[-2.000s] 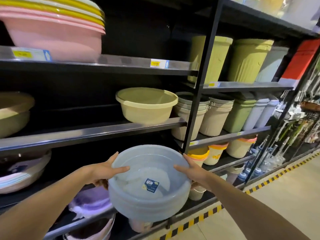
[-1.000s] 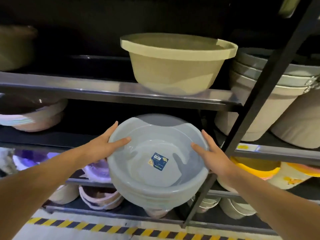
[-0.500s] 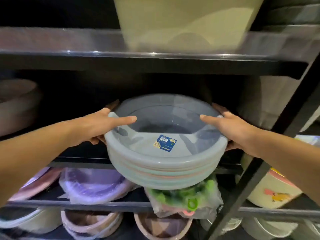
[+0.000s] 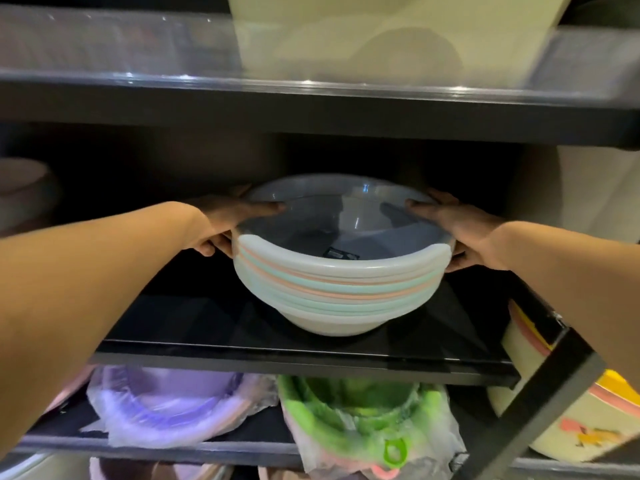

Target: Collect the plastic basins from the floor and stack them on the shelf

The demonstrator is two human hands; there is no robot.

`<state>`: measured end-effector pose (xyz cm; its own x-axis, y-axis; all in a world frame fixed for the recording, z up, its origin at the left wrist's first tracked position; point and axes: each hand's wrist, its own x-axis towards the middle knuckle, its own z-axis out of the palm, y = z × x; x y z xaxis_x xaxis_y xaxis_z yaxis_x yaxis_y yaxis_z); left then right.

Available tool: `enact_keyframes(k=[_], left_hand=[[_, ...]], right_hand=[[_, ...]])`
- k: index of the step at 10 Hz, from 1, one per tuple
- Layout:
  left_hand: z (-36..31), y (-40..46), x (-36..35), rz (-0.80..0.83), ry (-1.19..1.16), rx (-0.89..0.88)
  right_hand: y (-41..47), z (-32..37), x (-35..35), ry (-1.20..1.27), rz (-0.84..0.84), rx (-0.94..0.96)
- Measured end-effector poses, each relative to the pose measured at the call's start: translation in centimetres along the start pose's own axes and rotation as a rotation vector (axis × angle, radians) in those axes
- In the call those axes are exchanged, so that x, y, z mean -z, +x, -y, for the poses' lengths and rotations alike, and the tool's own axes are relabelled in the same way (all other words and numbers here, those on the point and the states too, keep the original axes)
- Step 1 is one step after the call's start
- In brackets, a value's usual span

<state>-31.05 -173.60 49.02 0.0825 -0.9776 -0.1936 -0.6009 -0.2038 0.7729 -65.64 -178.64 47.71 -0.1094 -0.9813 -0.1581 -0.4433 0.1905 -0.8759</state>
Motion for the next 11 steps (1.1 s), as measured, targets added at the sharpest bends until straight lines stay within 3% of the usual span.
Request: enact_keyframes(k=[2,4,7,8,9,11], left_hand=[[-0.8,2.7,-0.2,-0.034,-0.006,0.102],[-0.3,4.0,-0.1,-0.04,0.047,0.075],[-1.6,2.0,-0.5,-0.228,0.169,0.101],[-0.9,-0.4,-0.2,-0.168,0.168,0.047],[-0.9,-5.2,0.7,-0.062,0.303,0.12],[-5.8,-17.6,3.6,0.28,0.571,0.145]], right_hand=[[1.7,0.0,0.2,0.006,0.036,0.017],[2.5,0.3,0.0,-0.003,0.028,0.009],[-0.1,0.4,0.6,-0.162,-0.139,-0.119],[-2.8,0.1,1.0,-0.302,-0.071,-0.119],[-7.7,1.2,1.4,-0.408,0.041,-0.109],[-18.8,7.7,4.0,-0.687,0.328,-0.073]])
